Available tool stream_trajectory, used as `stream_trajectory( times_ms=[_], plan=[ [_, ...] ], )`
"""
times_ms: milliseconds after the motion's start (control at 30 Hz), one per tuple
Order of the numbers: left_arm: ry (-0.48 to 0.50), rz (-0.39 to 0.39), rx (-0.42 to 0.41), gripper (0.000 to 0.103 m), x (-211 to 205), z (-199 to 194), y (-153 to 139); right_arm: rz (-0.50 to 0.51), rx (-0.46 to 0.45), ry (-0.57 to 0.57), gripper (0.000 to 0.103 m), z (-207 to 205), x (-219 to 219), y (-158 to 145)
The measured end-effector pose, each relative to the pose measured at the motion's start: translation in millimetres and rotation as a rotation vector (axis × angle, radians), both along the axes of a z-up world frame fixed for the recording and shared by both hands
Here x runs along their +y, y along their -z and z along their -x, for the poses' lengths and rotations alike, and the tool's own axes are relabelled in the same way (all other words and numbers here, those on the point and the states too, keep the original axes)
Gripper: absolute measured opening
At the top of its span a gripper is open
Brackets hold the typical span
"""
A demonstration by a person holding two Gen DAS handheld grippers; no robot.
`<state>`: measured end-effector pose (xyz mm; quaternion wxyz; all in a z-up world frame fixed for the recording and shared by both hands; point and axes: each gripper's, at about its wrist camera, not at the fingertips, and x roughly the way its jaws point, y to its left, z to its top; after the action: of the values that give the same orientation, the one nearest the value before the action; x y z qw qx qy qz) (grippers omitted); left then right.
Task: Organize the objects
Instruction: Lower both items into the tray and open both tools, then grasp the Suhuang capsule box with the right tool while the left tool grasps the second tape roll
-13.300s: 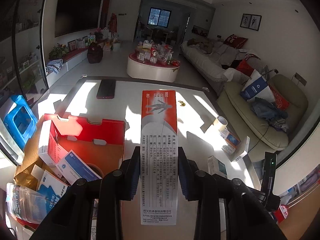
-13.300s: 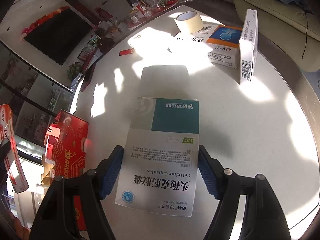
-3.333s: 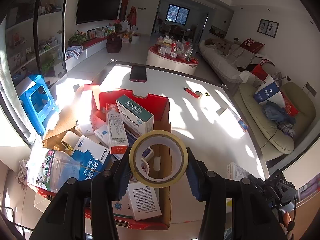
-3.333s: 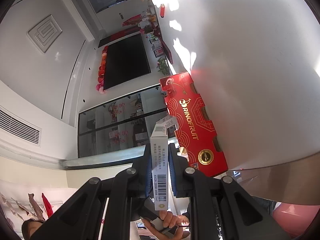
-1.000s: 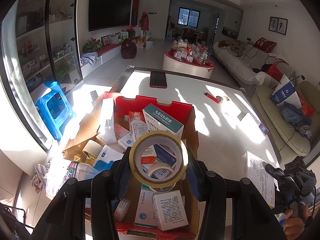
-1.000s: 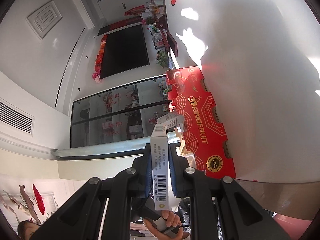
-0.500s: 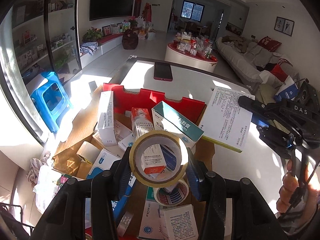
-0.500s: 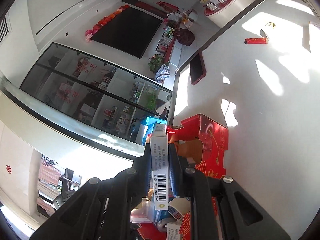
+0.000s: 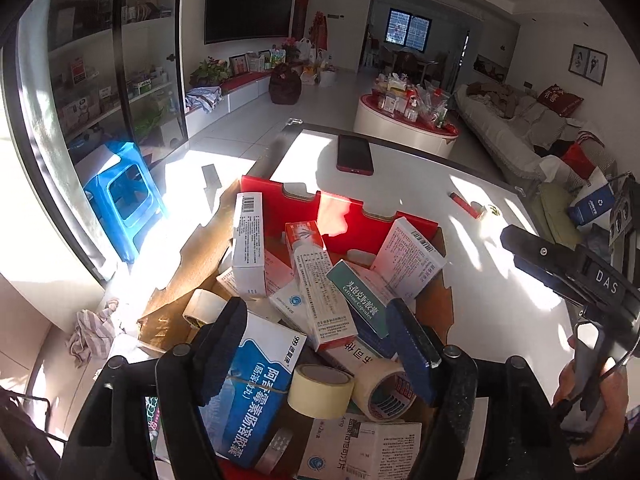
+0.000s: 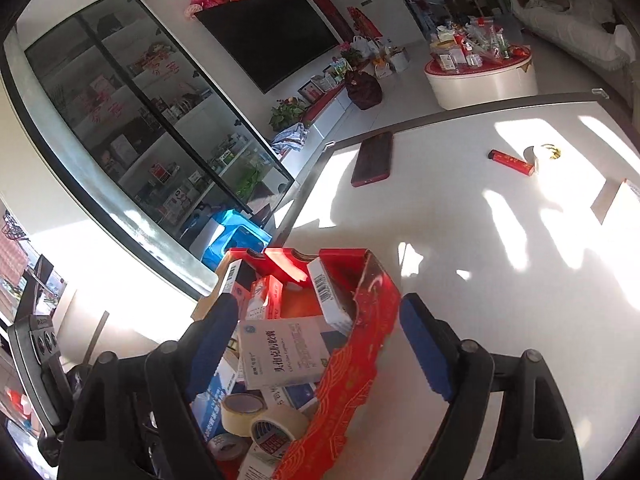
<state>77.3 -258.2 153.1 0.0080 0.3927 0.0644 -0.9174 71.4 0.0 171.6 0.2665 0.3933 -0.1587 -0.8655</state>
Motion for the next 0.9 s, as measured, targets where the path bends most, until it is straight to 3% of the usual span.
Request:
stream_trajectory(
  times_ms=[100,233,367,500,633,733,900],
  plan=[
    [0.038,-0.023,0.008,0.078,9.8,-2.7,-8.3,-0.195,0.024,0.103,0.084,7.6,50.7,9.2],
    [0.133,-0.080,-0.016,0.079,43.4,6.4,-17.3,-0.345,-0.012,0.266,0.085,37.5,136.0,27.0],
    [0.259,-0.163,-0.084,0.079,93.6,37.2,-25.3,-0.403,-0.083,0.327,0.085,80.3,200.3,48.5],
    [0.366,-0.225,-0.141,0.082,143.2,87.4,-35.4,-0.390,-0.125,0.262,0.085,111.4,229.0,69.6],
    [0.434,-0.161,-0.167,0.085,202.5,146.7,-38.6,-0.474,-0.117,0.114,0.085,123.7,217.7,86.1],
    [0.473,-0.033,-0.165,0.085,251.6,191.5,-26.6,-0.552,-0.070,0.031,0.087,122.1,201.5,92.0],
    [0.499,0.131,-0.189,0.085,314.9,254.4,13.3,-0.706,-0.045,0.023,0.088,121.9,183.5,99.9]
  ],
)
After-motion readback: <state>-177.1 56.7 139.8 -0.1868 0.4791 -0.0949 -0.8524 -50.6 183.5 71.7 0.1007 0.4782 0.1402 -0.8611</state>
